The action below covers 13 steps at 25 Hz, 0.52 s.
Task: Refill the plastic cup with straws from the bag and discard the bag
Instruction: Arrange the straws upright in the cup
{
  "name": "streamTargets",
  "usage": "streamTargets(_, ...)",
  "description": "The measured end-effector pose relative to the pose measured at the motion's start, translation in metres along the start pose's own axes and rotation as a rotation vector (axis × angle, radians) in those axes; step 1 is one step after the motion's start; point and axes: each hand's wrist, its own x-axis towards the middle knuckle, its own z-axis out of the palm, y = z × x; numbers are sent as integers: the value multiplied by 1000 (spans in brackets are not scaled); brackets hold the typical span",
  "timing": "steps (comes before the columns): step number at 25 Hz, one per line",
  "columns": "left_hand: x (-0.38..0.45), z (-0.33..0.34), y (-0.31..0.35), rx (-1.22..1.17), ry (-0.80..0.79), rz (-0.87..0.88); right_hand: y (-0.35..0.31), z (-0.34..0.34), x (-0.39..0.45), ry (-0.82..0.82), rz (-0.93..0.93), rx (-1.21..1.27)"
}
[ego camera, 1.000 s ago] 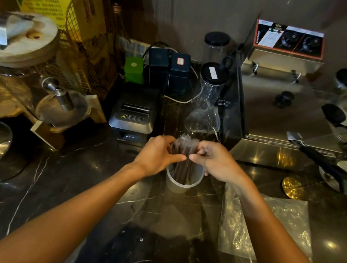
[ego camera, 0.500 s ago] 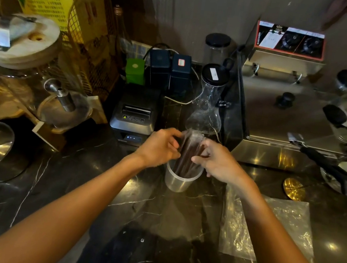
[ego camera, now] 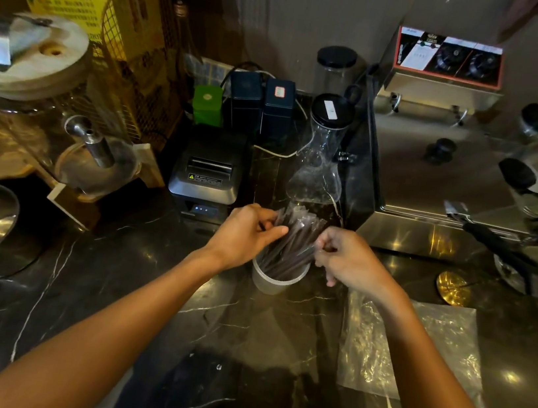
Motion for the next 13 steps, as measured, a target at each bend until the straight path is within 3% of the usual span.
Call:
streamTargets(6,4,-1,-3,34,11,-55,-4,2,-9,-264,33,125)
streamTargets(10,8,-9,-2,16,-42,-30,-16,11,-7,-84,-147,87)
streamTargets(13,12,-14,-1,46,-89,-4,-31,5,0,22,-170,12)
